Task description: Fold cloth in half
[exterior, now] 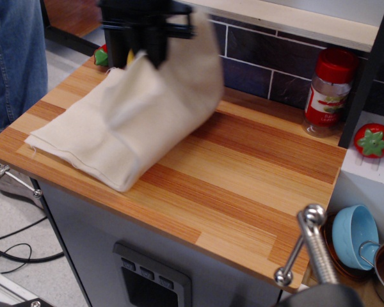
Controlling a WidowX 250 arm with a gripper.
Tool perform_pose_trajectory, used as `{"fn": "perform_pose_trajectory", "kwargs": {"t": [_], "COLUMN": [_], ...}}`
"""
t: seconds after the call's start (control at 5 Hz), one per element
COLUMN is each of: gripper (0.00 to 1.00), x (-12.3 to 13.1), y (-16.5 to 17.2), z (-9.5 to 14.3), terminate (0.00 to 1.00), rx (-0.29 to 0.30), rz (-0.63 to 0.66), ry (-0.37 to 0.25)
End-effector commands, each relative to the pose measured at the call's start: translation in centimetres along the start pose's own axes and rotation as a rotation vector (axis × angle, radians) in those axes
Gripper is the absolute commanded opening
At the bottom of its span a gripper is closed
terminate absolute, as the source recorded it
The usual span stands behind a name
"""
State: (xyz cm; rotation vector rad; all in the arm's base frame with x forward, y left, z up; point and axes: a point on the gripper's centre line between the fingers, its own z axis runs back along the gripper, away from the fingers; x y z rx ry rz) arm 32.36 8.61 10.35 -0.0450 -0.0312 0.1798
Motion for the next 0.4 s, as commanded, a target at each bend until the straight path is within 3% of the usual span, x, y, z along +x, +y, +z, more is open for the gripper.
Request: {"fn": "perform_pose_trajectory", "kwargs": {"t": [0.0,0.2], "gripper": [0.0,1.0], "x": [2.31,2.31], "y": [7.52,7.52], "z": [0.49,0.49], "terminate": [0.0,1.0], "rx": [0.144,0.144], "rz": [0.053,0.053], "ry": [0.012,0.012]}}
